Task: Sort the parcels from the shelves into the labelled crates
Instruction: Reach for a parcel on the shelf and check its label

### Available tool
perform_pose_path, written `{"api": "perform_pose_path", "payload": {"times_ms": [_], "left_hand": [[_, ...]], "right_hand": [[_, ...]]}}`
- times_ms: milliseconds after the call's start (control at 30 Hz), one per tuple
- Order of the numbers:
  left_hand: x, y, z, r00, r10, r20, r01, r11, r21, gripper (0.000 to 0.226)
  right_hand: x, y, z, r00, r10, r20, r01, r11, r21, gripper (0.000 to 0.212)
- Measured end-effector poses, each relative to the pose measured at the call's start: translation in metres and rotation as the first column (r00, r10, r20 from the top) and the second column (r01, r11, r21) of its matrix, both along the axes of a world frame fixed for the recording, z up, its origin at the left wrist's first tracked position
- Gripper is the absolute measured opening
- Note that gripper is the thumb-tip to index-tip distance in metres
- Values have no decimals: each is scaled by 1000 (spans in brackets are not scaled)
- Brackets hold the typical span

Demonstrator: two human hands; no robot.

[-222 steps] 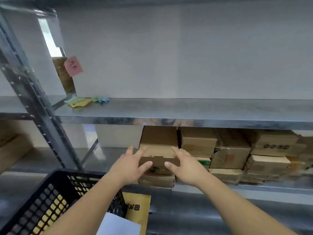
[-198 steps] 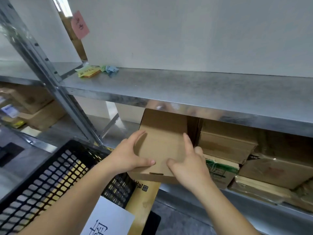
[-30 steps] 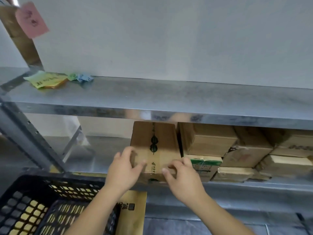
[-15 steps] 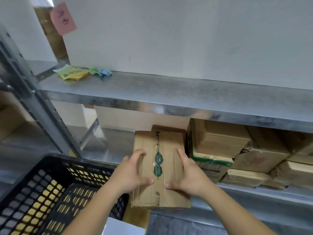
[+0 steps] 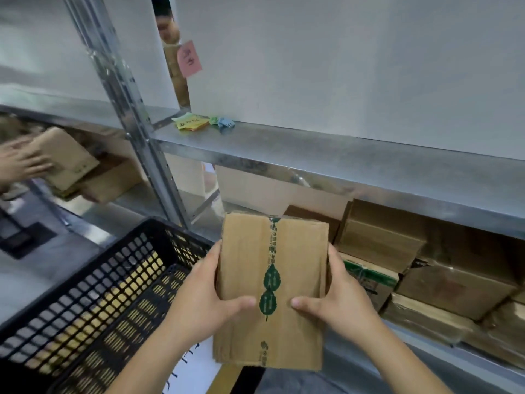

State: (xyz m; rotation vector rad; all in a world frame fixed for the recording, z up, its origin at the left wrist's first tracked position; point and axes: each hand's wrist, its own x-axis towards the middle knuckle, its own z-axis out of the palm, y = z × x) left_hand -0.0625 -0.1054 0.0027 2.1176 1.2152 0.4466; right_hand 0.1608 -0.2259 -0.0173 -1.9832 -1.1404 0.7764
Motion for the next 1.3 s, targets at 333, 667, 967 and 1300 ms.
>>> {"api": "perform_pose_path", "payload": {"times_ms": [333,667,967,1300], "left_hand": [[-45,-72,42,842,353,408,-295,935,-199,82],[-122,-139,55,968,178,177,-156,979,-128,55],[-227,-209,40,882,470,-30,-469,882,37,87],[-408,-288,16,710,704,-1,-700,707,96,83]], "right_hand": [[2,-27,42,931,112,-347,-36,975,218,69],[-50,-36,47,802,582,-138,-548,807,221,77],[-185,-25,32,564,817,117,-824,548,146,105],[-401,-30,26,240,932,273,-971,223,90,136]]}}
